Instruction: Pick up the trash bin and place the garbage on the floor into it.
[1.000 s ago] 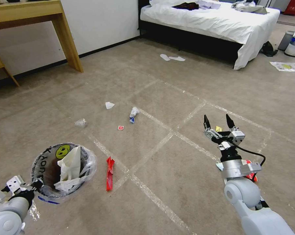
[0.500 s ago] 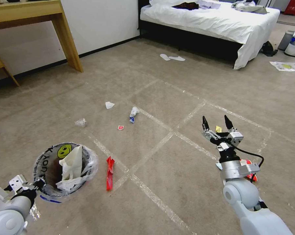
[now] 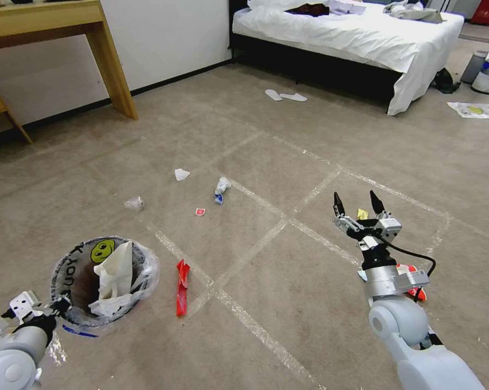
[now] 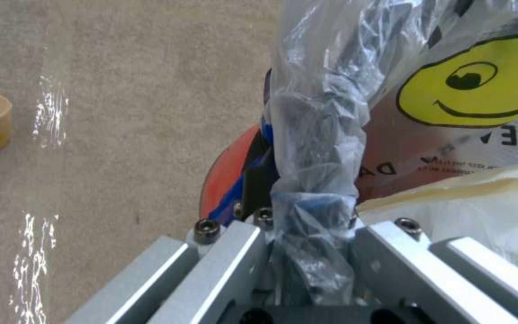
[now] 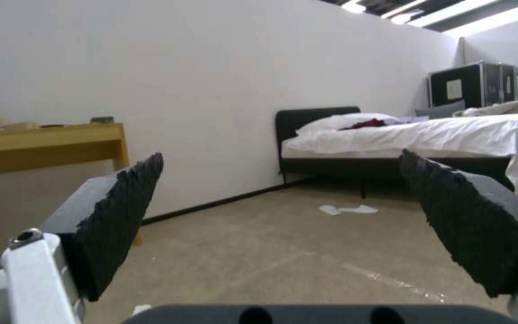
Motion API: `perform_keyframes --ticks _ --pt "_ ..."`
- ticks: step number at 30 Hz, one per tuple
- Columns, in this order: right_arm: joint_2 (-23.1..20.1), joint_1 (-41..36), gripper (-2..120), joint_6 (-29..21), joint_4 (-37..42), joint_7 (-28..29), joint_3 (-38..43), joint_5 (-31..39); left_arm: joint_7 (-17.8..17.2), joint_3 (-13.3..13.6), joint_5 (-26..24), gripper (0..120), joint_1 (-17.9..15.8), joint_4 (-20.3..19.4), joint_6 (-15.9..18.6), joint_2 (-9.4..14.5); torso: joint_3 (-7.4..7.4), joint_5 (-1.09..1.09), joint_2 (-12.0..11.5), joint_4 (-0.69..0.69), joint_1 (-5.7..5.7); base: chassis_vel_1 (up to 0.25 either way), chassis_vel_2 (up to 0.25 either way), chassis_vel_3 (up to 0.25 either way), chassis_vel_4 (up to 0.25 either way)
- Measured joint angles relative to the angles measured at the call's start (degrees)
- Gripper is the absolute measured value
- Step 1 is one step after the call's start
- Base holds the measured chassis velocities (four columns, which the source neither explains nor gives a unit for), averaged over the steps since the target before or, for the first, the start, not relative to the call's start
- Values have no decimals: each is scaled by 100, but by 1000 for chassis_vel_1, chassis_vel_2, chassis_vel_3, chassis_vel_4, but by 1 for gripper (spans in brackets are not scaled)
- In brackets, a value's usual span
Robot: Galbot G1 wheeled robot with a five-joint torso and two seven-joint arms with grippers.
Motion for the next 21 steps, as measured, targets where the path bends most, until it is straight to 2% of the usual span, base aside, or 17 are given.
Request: perform_keyframes --ticks 21 --pt "70 133 100 -33 -32 0 -96 10 -18 -62 -87 0 33 -39 18 74 0 0 0 0 0 0 0 0 0"
